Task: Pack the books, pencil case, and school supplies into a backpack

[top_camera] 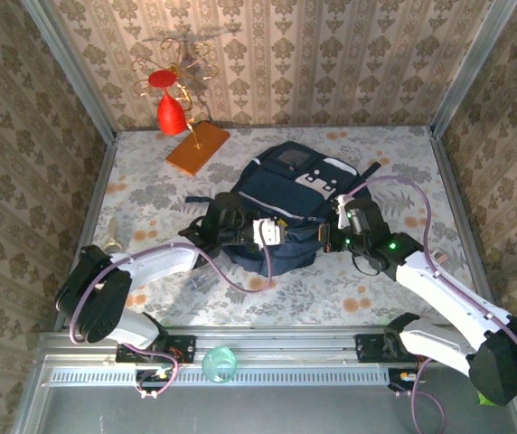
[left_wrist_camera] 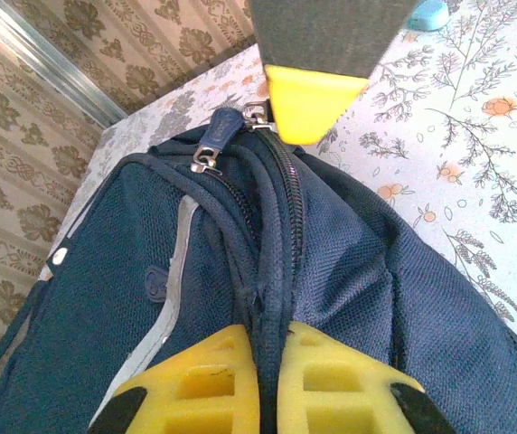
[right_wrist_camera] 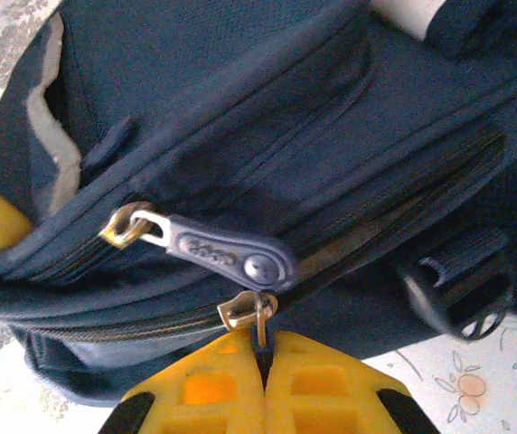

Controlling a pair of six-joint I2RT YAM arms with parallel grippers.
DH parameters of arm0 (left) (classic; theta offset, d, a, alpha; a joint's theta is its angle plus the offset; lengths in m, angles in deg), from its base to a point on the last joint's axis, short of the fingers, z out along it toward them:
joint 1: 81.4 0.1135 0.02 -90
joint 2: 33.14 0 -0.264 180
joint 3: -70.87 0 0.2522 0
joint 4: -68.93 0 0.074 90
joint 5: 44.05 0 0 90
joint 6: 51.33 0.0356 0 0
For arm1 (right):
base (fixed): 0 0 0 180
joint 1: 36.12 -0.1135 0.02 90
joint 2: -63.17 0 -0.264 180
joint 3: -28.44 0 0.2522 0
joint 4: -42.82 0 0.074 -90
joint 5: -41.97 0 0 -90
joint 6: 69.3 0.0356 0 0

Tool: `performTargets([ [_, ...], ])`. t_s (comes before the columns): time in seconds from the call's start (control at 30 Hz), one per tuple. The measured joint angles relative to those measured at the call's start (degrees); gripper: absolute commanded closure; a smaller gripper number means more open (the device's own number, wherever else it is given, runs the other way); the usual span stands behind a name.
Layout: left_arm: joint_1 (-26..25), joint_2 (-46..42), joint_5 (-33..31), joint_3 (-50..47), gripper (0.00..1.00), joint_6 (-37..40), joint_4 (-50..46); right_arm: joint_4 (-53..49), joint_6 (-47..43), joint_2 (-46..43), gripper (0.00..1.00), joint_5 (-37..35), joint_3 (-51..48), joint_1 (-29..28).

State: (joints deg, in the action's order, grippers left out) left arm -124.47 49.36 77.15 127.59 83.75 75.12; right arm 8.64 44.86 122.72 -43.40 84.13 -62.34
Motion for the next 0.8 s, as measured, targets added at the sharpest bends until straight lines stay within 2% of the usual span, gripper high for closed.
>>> performTargets([
  [0.43, 4.1, -2.6, 4.3, -2.5, 1.0, 0.0, 0.3, -2.3, -3.0, 6.0, 1.0, 0.4, 4.2, 9.5],
  [0.8, 5.0, -2.7, 4.2, -3.2, 1.0, -0.1, 1.1, -2.1, -3.5, 10.4, 1.0, 4.0, 6.6, 11.5],
])
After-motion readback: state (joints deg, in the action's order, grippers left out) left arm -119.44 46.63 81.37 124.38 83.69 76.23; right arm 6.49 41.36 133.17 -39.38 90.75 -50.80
